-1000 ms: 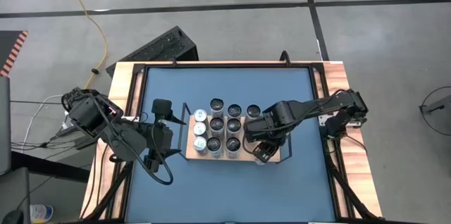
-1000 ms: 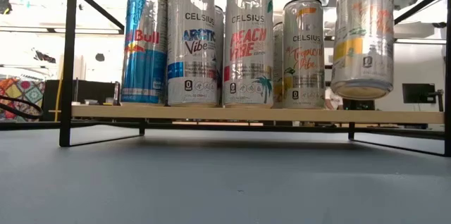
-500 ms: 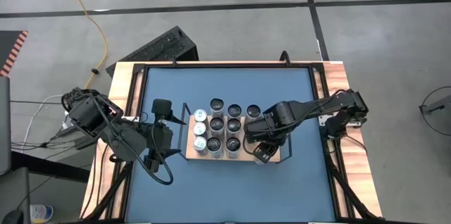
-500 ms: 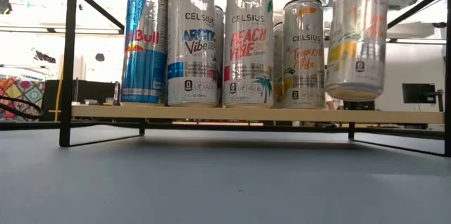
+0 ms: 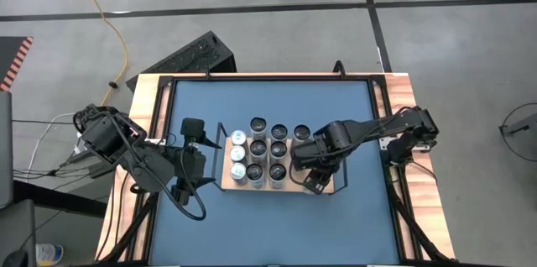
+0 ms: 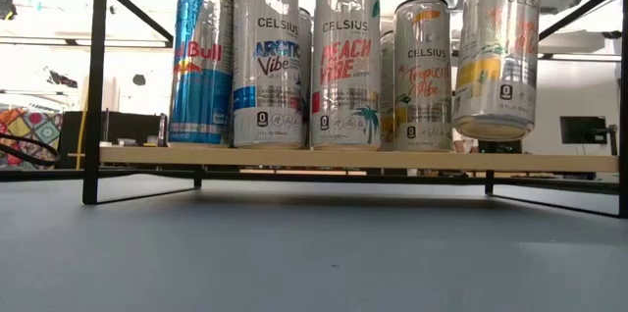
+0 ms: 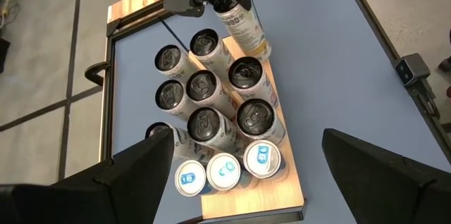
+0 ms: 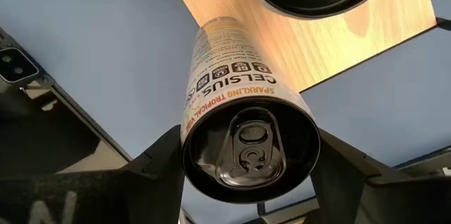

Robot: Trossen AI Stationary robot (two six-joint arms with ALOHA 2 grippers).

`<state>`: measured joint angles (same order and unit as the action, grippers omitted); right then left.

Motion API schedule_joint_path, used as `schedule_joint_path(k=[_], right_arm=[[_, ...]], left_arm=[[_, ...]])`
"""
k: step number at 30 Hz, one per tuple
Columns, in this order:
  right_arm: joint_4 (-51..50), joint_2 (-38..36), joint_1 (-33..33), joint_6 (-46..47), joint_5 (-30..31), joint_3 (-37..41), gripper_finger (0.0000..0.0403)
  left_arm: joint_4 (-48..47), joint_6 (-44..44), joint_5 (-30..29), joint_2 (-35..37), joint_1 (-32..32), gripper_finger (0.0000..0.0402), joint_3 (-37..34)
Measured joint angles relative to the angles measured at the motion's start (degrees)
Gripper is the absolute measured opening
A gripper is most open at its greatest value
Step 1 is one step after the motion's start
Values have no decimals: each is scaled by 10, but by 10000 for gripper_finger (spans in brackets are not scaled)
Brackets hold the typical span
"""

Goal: Place canned beverage on shelf
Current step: Put the yellow soda can on the shelf aligned with the other yellow soda cans

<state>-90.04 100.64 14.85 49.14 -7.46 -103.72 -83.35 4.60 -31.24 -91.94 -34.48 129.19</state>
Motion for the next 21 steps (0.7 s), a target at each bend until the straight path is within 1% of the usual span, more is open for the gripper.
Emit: schedule_joint_path(k=[8,11,13,18,21], right_arm=[[-3,43,-6,-52,-19,-6,232],[-1,42,-4,-66,-27,-2,232],[1,43,-4,-64,-18,-3,232],[0,28,-7,-21,11,0,232],[1,24,-7,-18,22,1,232]], left_arm=[[1,-4,0,0,0,348,0],[0,-4,0,0,0,348,0],[0,-4,0,0,0,348,0],[1,-5,-1,0,0,348,0],[3,-7,-1,0,0,348,0]])
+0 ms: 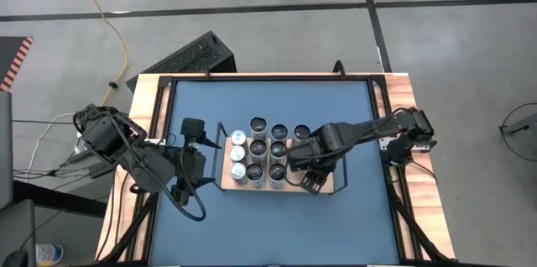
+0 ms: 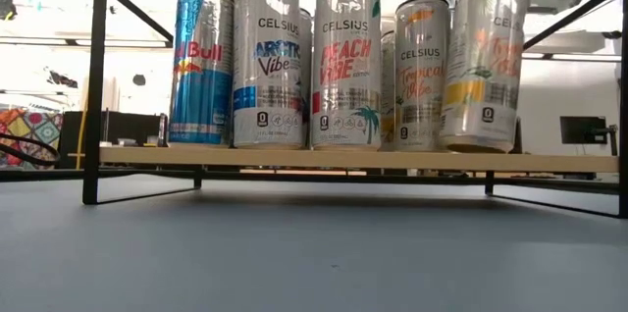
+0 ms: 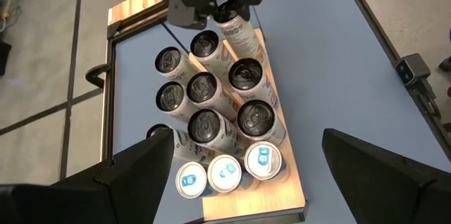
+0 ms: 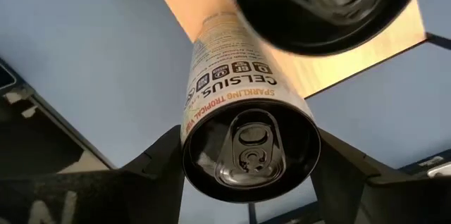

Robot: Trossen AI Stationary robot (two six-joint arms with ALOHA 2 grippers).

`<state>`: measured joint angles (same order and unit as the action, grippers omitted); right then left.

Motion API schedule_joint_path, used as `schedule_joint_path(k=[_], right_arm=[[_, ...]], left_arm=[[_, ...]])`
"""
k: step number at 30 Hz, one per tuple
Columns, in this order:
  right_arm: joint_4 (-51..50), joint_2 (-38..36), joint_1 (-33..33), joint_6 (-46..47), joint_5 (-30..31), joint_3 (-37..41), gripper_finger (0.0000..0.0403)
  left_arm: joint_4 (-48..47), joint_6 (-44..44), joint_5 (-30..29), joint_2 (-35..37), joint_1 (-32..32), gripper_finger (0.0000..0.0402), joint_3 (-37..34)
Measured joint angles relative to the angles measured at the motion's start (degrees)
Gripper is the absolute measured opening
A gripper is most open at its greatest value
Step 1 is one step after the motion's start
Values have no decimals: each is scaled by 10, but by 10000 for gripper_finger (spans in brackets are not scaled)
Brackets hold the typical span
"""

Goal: Place canned beverage on shelf
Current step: Put the yellow soda can on the shelf aligned with the other yellow soda cans

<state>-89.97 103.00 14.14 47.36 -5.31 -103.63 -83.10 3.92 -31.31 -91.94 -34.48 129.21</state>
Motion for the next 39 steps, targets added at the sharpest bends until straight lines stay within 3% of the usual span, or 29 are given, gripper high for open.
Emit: schedule_joint_path(k=[15,28,39], right_arm=[[0,3,9,-44,-5,-1,232],[0,2,24,-73,-24,0,325],[0,2,19,-37,-5,0,323]], left_arm=[[0,4,6,0,0,348,0],[0,-2,7,0,0,348,0],[0,2,8,0,0,348,0]])
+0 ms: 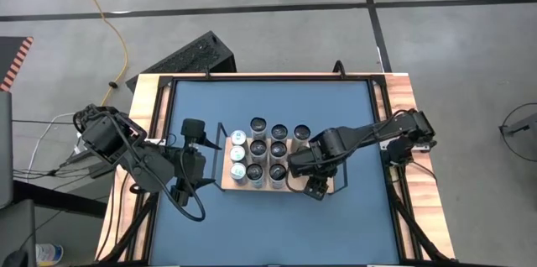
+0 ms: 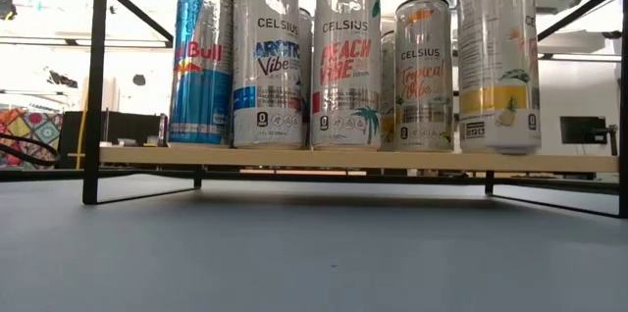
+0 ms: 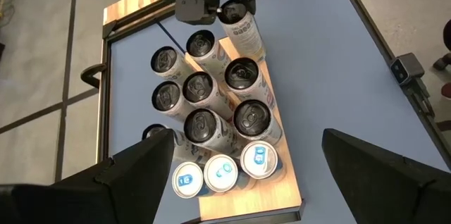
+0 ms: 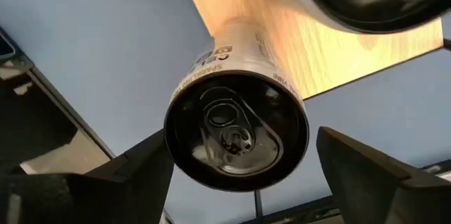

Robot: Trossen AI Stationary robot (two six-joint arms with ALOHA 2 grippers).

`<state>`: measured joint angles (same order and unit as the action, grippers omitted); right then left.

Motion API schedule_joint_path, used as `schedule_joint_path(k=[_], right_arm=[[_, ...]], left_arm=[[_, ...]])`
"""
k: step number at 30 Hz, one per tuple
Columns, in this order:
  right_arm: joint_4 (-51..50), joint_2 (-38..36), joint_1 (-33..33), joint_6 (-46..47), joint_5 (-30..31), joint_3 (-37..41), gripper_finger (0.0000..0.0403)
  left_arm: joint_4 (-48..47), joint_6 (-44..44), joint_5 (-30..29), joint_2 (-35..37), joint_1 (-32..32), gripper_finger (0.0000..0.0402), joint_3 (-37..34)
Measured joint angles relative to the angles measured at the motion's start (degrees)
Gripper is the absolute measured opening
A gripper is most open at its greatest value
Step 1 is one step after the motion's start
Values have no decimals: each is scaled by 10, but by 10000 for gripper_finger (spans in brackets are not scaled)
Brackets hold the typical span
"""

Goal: Place canned beverage on shelf
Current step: Put the yellow soda can on the shelf aligned with the other yellow soda cans

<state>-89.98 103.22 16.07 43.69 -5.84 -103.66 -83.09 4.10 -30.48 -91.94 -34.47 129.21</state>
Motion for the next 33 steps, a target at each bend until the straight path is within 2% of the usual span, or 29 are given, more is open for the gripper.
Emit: schedule_joint_path(k=[18,33], right_arm=[[0,2,-4,111,14,0,322],[0,2,6,99,10,-1,322]], left_arm=[[0,2,3,0,0,348,0],[0,6,4,0,0,348,0]])
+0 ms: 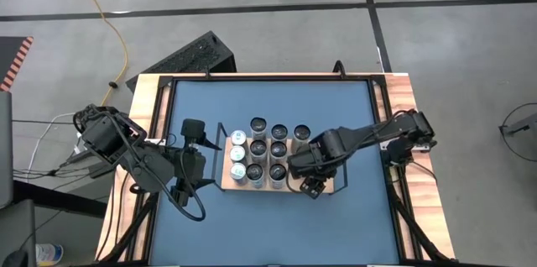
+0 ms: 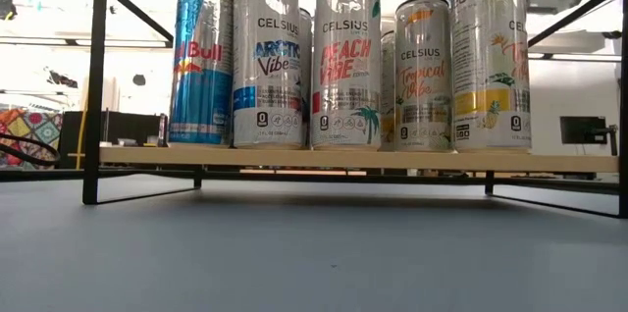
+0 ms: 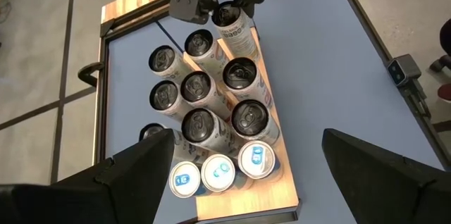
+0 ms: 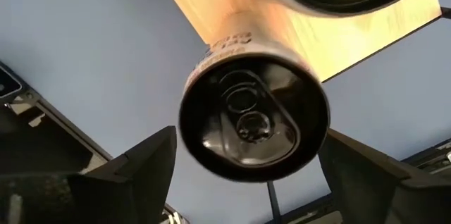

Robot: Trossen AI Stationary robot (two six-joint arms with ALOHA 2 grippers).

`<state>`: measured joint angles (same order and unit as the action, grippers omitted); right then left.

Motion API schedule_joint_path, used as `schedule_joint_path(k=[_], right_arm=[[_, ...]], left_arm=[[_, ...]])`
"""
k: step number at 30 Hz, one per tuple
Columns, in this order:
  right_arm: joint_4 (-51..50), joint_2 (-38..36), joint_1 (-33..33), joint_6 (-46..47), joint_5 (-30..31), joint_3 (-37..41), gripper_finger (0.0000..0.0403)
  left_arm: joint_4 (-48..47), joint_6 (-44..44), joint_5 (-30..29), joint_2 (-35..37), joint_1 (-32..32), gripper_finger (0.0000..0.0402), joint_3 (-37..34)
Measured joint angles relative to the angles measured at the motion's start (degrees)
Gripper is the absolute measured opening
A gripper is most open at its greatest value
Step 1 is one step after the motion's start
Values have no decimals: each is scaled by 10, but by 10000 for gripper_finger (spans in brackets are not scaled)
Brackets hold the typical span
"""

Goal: Place canned beverage on shelf
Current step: Put the yellow soda can on the shelf aligned with the other yellow soda cans

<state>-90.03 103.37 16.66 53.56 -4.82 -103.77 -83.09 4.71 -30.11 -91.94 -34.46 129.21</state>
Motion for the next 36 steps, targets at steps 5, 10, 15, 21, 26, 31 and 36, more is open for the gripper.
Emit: schedule_joint_path(k=[5,10,15,21,26,31,36], right_arm=[[0,0,6,0,5,-34,322],[1,0,16,0,6,-78,322],[-1,-27,53,3,15,-84,317],[-2,-65,142,77,225,-30,281],[-1,-106,227,150,318,66,225],[5,-138,273,212,372,161,160],[29,-141,274,212,398,200,79]], left_arm=[[0,1,0,0,0,348,0],[0,9,0,0,0,348,0],[-8,21,8,0,0,348,0],[-19,45,9,0,0,348,0],[-31,55,9,0,0,348,0],[-30,61,8,0,0,348,0],[-24,61,-20,0,0,348,0]])
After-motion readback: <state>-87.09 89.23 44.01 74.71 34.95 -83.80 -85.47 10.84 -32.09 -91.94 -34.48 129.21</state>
